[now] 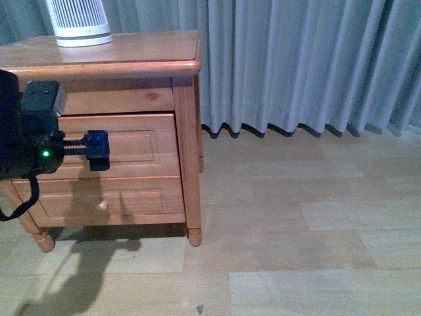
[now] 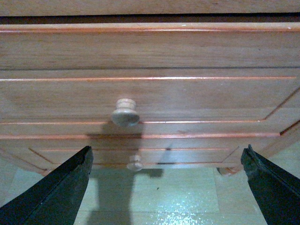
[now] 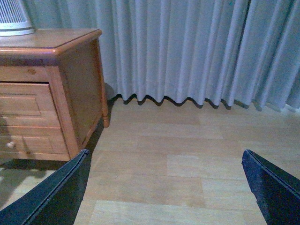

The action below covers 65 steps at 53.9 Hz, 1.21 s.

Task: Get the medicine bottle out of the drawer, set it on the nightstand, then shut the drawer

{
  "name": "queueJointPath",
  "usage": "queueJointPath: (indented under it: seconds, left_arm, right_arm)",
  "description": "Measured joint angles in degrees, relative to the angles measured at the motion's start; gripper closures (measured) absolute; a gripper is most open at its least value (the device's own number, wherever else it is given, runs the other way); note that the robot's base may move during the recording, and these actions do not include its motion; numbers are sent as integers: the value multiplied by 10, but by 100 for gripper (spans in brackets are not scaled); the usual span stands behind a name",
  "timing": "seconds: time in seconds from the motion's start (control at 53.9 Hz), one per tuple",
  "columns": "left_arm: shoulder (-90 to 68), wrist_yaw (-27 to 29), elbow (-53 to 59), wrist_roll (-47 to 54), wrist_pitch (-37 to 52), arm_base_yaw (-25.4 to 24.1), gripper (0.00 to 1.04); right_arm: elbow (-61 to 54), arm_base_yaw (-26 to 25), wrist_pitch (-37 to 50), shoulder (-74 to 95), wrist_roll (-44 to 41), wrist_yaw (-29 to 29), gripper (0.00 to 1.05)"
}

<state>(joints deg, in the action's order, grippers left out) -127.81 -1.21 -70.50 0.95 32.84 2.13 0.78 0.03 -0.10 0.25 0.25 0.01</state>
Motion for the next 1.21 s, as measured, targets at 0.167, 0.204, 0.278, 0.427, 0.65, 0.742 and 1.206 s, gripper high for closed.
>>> queueJointPath:
  seconds: [0.167,0.204,0.278,0.427,0.65,0.742,1.206]
  left_arm:
    - [-53,-1,-75,-13,-13,-1,7]
    - [-62,-1,-87,-15,-16,-2,7]
    - [-78,-3,-110,-21,-21,-5,7]
    - [-102,-10,-135,-30,-21,-15,7]
    - [-129,-18,-144,-49,-4,-28,7]
    - [-137,-16,-146,-51,2,-30,7]
    - [-141,-28,-151,-43,22,-29,7]
  right_arm:
    - [0,0,0,0,0,0,7]
    - [0,0,0,0,0,0,7]
    - [0,0,0,0,0,0,7]
    - [0,0,0,0,0,0,7]
    - [0,0,0,0,0,0,7]
    - [0,0,0,0,0,0,7]
    - [0,0,0,0,0,0,7]
